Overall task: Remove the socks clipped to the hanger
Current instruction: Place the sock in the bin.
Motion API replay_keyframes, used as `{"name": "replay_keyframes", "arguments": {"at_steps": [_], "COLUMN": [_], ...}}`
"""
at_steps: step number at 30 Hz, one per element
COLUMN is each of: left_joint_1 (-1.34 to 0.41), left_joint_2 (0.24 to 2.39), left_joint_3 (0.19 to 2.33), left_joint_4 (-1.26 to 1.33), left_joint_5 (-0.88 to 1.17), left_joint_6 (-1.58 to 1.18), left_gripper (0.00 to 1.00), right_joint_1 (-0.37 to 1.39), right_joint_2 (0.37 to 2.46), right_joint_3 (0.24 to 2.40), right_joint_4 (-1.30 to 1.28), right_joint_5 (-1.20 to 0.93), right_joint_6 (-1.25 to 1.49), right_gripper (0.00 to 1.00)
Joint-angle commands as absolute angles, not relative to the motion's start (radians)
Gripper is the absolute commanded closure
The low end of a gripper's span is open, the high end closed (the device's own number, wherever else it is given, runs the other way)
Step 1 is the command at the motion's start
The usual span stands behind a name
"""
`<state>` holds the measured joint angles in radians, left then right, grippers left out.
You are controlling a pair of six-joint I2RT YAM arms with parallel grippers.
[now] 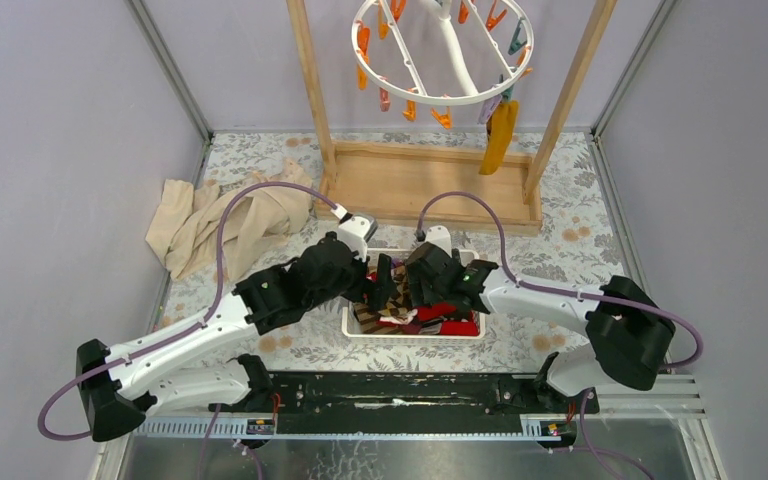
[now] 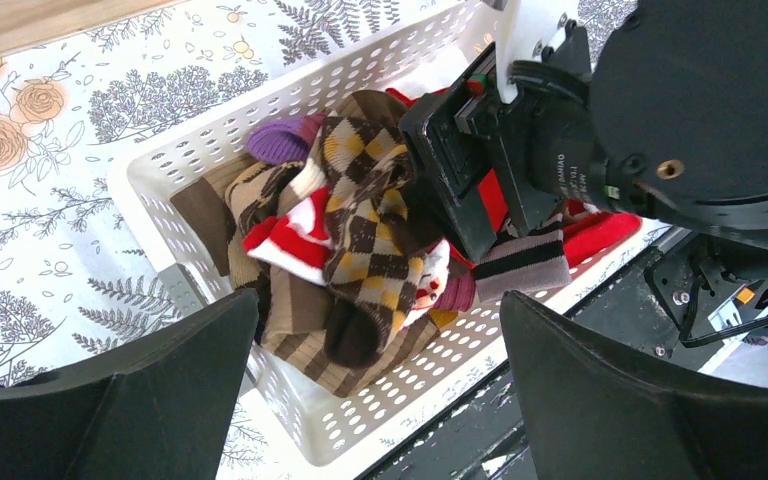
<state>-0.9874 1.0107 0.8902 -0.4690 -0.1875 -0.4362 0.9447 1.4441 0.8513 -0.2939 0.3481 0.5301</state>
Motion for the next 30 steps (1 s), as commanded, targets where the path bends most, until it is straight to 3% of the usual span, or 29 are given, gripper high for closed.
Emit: {"name": "replay_keyframes", "arguments": {"at_steps": [1, 8, 16, 21, 24, 30], "left_joint_1": [-0.991, -0.991, -0.991, -0.991, -0.991, -0.991], "left_joint_2": [1.0, 1.024, 1.02, 1.007, 1.001, 0.985], "left_joint_3": [0.874, 0.885, 0.923, 0.927, 0.929, 0.943], "left_joint_4": [-0.46, -0.449, -0.463, -0.473, -0.478, -0.506], "left_joint_5": [-0.214, -0.206, -0.215, -0.213, -0.211, -0.216], "left_joint_6": [-0.453, -0.447, -0.437, -0.443, -0.446, -0.448], "left_gripper": [0.02, 0.02, 0.02, 0.01, 0.01, 0.02], "right_joint_1": [0.951, 0.951, 0.951, 0.94, 0.851, 0.511], "right_joint_2": [1.465, 1.354, 1.122, 1.037, 1.016, 0.979], "right_joint_3": [0.792, 0.789, 0.946, 1.049, 1.083, 1.084], "right_joint_4": [-0.273, -0.275, -0.341, -0.418, -0.451, -0.425], "right_joint_5": [0.438, 0.385, 0.285, 0.347, 0.337, 0.181], "right_joint_6": [0.589, 0.521, 0.403, 0.372, 0.368, 0.361], "right_gripper": [0.25, 0.24, 0.17, 0.13, 0.12, 0.12]}}
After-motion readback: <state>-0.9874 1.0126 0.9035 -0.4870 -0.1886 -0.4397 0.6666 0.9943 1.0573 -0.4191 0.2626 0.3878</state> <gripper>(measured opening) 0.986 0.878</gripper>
